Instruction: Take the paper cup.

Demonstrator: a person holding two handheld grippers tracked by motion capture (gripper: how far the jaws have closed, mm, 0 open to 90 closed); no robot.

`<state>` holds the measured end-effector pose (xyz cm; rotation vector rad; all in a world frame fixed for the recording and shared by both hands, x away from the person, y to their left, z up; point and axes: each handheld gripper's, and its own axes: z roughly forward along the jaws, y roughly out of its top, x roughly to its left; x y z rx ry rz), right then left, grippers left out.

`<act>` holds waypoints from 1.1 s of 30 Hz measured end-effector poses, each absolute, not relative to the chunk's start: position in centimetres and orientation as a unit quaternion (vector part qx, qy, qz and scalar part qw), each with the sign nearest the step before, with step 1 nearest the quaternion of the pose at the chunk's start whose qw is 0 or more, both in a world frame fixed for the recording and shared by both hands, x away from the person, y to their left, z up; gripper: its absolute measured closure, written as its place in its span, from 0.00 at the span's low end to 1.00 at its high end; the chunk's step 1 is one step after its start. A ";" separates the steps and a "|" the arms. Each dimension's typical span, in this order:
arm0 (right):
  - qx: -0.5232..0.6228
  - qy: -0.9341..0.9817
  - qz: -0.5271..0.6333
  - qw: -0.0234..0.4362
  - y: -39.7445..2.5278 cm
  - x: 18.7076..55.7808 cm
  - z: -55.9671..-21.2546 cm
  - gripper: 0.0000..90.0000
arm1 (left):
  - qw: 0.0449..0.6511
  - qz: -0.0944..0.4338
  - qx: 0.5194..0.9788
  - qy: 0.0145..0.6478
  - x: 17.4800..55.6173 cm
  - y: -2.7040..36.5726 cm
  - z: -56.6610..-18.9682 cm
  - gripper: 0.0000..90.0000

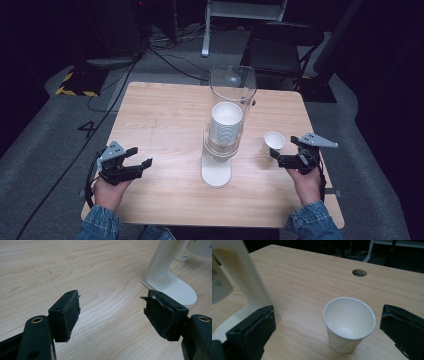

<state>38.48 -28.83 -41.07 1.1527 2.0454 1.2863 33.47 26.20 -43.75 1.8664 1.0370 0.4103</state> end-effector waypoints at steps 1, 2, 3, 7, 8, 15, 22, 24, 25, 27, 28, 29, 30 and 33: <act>0.419 0.744 0.468 0.230 -28.8 38.5 -41.1 0.01 | 0.465 0.170 0.759 0.422 33.4 26.1 -43.7 0.31; 0.414 0.745 0.470 0.229 -28.6 38.1 -40.8 0.01 | 0.465 0.169 0.763 0.417 33.4 26.0 -43.6 0.31; 0.406 0.746 0.477 0.225 -28.4 37.7 -40.6 0.01 | 0.464 0.168 0.763 0.417 33.4 25.9 -43.6 0.31; 0.391 0.750 0.496 0.197 -27.8 36.3 -40.1 0.01 | 0.463 0.165 0.769 0.409 33.2 25.4 -43.5 0.31; 0.391 0.750 0.496 0.197 -27.8 36.3 -40.1 0.01 | 0.463 0.164 0.771 0.406 33.2 25.3 -43.5 0.31; 0.339 0.775 0.511 0.156 -25.8 34.5 -39.9 0.11 | 0.463 0.156 0.779 0.393 33.2 24.4 -43.5 0.31; 0.299 0.791 0.512 0.149 -24.0 33.9 -41.4 0.18 | 0.457 0.141 0.792 0.380 33.3 23.4 -44.1 0.31; 0.297 0.794 0.511 0.145 -23.8 33.9 -41.8 0.18 | 0.456 0.139 0.794 0.377 33.3 23.2 -44.2 0.31; 0.295 0.797 0.507 0.143 -23.5 34.0 -42.0 0.18 | 0.454 0.139 0.798 0.372 33.3 23.0 -44.2 0.31; 0.292 0.806 0.494 0.142 -22.8 34.1 -43.0 0.18 | 0.451 0.135 0.802 0.366 33.2 22.6 -44.3 0.31; 0.293 0.809 0.491 0.140 -22.6 34.2 -43.3 0.18 | 0.452 0.134 0.804 0.363 33.2 22.3 -44.3 0.31; 0.293 0.809 0.491 0.140 -22.6 34.2 -43.3 0.18 | 0.450 0.133 0.807 0.360 33.2 22.1 -44.4 0.31; 0.292 0.811 0.487 0.139 -22.4 34.2 -43.6 0.18 | 0.449 0.131 0.808 0.359 33.1 21.9 -44.4 0.31; 0.289 0.819 0.476 0.138 -22.1 34.4 -44.3 0.18 | 0.447 0.129 0.812 0.354 33.1 21.6 -44.5 0.31</act>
